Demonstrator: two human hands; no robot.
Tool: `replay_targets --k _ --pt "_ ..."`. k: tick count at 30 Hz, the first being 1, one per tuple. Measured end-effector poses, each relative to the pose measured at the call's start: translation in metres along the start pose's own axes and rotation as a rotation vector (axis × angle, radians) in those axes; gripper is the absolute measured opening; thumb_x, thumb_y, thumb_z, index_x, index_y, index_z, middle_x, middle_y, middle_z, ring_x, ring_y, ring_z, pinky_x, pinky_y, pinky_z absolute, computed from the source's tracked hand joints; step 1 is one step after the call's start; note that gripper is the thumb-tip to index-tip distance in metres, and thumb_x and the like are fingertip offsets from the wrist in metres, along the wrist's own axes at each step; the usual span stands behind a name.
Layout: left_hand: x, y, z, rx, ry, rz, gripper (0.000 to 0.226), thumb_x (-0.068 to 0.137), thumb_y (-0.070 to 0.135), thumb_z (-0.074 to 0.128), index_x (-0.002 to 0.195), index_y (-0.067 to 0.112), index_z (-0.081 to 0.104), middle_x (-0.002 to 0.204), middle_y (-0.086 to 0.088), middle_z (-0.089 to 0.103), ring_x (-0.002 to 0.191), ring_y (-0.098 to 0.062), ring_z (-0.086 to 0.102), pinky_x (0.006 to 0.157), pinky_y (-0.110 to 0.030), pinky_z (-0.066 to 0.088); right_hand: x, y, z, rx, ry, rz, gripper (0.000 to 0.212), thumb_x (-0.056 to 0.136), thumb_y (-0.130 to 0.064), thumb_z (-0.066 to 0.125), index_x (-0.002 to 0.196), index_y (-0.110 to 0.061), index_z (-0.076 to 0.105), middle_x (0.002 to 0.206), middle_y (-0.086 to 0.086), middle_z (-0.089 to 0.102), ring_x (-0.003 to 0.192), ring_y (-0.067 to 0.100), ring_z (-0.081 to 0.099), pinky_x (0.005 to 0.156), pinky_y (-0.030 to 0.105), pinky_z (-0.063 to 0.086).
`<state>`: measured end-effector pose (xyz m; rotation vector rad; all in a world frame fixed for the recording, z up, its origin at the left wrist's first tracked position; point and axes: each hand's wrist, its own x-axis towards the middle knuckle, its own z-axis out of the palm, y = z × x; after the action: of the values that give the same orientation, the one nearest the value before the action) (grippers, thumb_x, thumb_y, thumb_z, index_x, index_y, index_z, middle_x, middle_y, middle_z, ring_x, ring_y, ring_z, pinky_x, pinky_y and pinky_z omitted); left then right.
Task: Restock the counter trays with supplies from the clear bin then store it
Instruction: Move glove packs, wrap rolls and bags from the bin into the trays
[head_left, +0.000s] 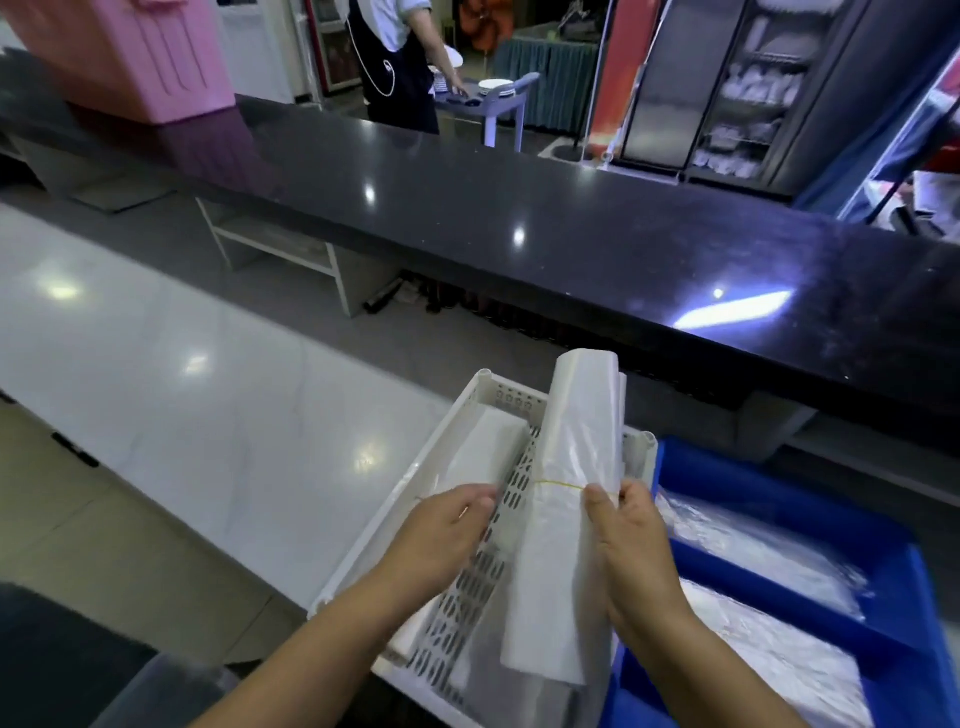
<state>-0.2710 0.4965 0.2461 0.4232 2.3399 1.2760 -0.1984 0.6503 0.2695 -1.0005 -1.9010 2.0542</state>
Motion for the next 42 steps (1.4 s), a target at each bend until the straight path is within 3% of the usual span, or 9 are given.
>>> replay_targets --k 2,7,9,13,17,21,28,33,42 --pt "-0.005 0.021 -0.005 -0.471 -0.073 -0.059 0.026 0.093 0.027 0.051 0.108 0.013 0.068 0.107 0.0 0.072 0.103 -0.014 0.065 0.085 -0.022 0.05 -0.007 -0.002 0.017 0.009 -0.027 -0.007 0.009 0.095 -0.024 0.049 0.102 -0.019 0.052 0.1 0.012 0.066 0.091 0.029 0.066 0.086 0.049 0.054" --pt "-0.004 0.024 -0.025 -0.589 0.064 -0.114 0.017 0.082 -0.001 0.061 0.097 0.005 0.06 0.09 -0.011 0.074 0.078 -0.019 0.071 0.067 -0.027 0.058 -0.007 -0.007 0.043 -0.065 -0.224 -0.12 0.014 0.098 -0.02 0.042 0.103 -0.014 0.053 0.101 0.011 0.066 0.089 0.022 0.065 0.077 0.034 0.055" --pt "-0.003 0.016 -0.035 -0.48 0.17 -0.097 0.022 0.077 0.004 0.066 0.096 0.007 0.057 0.091 -0.011 0.072 0.08 -0.023 0.069 0.071 -0.035 0.056 0.005 -0.001 0.038 -0.339 -0.315 -0.23 0.019 0.099 -0.016 0.039 0.105 -0.014 0.057 0.106 0.007 0.066 0.094 0.015 0.062 0.082 0.029 0.051" --pt "-0.002 0.001 -0.056 -0.181 0.309 -0.052 0.021 0.073 0.018 0.065 0.092 0.018 0.055 0.088 -0.002 0.068 0.079 -0.021 0.065 0.074 -0.04 0.052 0.028 0.025 0.015 -1.386 -0.526 -0.703 0.046 0.085 -0.003 0.047 0.122 -0.028 0.057 0.131 -0.005 0.058 0.126 0.017 0.048 0.109 0.041 0.035" --pt "0.002 -0.011 -0.056 -0.028 0.274 -0.078 0.02 0.077 0.022 0.065 0.093 0.02 0.053 0.086 0.0 0.067 0.078 -0.021 0.064 0.075 -0.04 0.053 0.034 0.036 0.01 -1.693 -0.63 -0.944 0.033 0.067 -0.022 0.072 0.098 -0.032 0.067 0.096 -0.011 0.069 0.1 0.017 0.064 0.104 0.049 0.041" --pt "0.002 -0.014 -0.034 0.049 0.18 -0.06 0.022 0.079 0.025 0.062 0.098 0.021 0.051 0.092 0.001 0.065 0.082 -0.019 0.062 0.073 -0.035 0.049 0.029 0.023 0.004 -1.766 -0.589 -0.98 0.021 0.062 -0.031 0.078 0.079 -0.033 0.067 0.078 -0.014 0.062 0.082 0.012 0.057 0.102 0.035 0.042" --pt "0.002 -0.018 0.015 0.186 0.02 -0.076 0.032 0.09 0.025 0.052 0.12 0.016 0.041 0.106 -0.004 0.059 0.089 -0.021 0.056 0.071 -0.027 0.04 0.017 0.014 -0.013 -1.751 -0.438 -1.069 0.019 0.062 -0.018 0.077 0.072 -0.027 0.065 0.07 -0.008 0.057 0.074 0.015 0.054 0.101 0.037 0.045" --pt "0.001 -0.015 0.022 0.234 0.053 -0.045 0.034 0.093 0.021 0.049 0.125 0.016 0.037 0.117 -0.004 0.058 0.097 -0.022 0.057 0.081 -0.031 0.046 0.02 0.021 -0.015 -1.751 -0.441 -1.107 0.016 0.067 -0.019 0.076 0.077 -0.027 0.066 0.073 -0.008 0.058 0.074 0.014 0.053 0.103 0.034 0.042" --pt "-0.024 -0.035 0.022 0.589 0.088 0.164 0.045 0.096 0.017 0.038 0.14 0.021 0.027 0.145 0.006 0.031 0.126 -0.015 0.033 0.102 -0.025 0.036 0.033 0.026 -0.019 -1.646 -0.373 -1.001 0.063 0.047 -0.014 0.087 0.103 -0.03 0.064 0.106 -0.005 0.068 0.095 0.013 0.065 0.08 0.024 0.053"
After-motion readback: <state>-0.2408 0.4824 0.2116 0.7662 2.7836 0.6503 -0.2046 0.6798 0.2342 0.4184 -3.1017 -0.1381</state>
